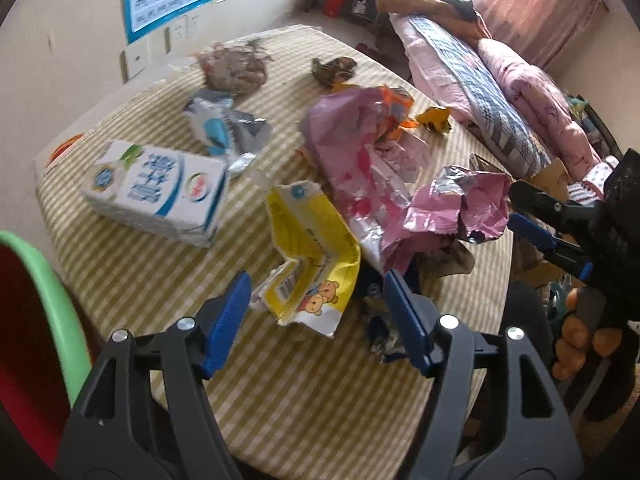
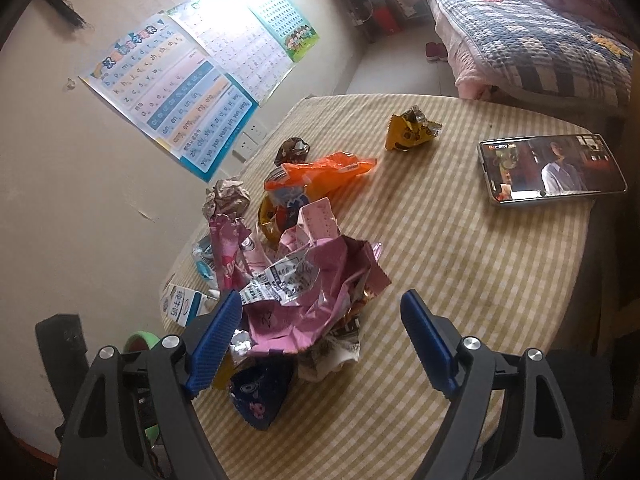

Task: Collect trash
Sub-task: 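Move the left tool to the yellow snack packet while the right tool reaches the pink wrapper, then close the left tool on the yellow packet while the right tool grips the pink wrapper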

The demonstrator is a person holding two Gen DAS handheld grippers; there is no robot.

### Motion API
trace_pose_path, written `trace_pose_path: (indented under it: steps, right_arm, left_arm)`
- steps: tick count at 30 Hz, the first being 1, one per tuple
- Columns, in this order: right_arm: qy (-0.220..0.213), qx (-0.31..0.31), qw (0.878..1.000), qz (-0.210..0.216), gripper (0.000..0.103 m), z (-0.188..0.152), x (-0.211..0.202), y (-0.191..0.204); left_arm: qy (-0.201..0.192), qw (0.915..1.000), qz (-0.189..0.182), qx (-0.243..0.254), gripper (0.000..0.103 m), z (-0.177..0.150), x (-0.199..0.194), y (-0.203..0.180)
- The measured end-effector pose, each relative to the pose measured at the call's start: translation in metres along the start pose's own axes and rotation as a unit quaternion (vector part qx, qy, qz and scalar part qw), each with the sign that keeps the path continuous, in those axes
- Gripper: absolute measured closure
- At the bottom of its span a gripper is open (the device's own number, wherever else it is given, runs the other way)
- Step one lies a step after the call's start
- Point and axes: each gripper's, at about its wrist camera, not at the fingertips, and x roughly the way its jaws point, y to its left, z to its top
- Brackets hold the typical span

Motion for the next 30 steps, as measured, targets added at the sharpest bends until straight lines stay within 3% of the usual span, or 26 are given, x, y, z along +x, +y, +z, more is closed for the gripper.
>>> trace_pose_path:
  steps: [6,11,14,19,21,23,26,30]
  right_arm:
    - [0.009,-0.005,1.0,-0.004,0.024,0.003,0.01,0.0]
    - [0.034,0.002,0.999,0.004,0.041,0.0,0.019,-0.002]
    - [0.043,0.008,0.999,0.006,0.047,-0.001,0.023,-0.006]
    - [0.046,0.013,0.999,0.01,0.047,0.0,0.025,-0.007]
    - [0.048,0.013,0.999,0.018,0.052,0.0,0.027,-0.006]
    - [0.051,0.011,0.998,0.024,0.058,-0.001,0.028,-0.004]
    - [0.045,0.003,0.999,0.021,0.078,-0.002,0.025,0.0]
    - [0.019,-0.009,1.0,0.024,0.083,0.001,0.01,0.006]
  left_arm:
    - [-0.003,0.9998,-0.015,-0.01,0.037,0.001,-0.003,0.002]
    - [0.008,0.9995,-0.028,0.014,0.037,0.013,0.015,-0.014]
    - [0.017,0.9997,-0.015,0.014,0.041,0.015,0.029,-0.016]
    - [0.02,0.9998,0.002,0.002,0.041,0.012,0.031,-0.011]
    - [0.018,0.9998,0.008,-0.001,0.042,0.01,0.03,-0.01]
    - [0.012,0.9998,0.012,-0.008,0.056,0.01,0.028,-0.008]
    - [0.005,0.9997,0.009,-0.023,0.063,0.009,0.025,-0.005]
    - [-0.011,0.9991,0.006,-0.039,0.07,0.004,0.014,-0.003]
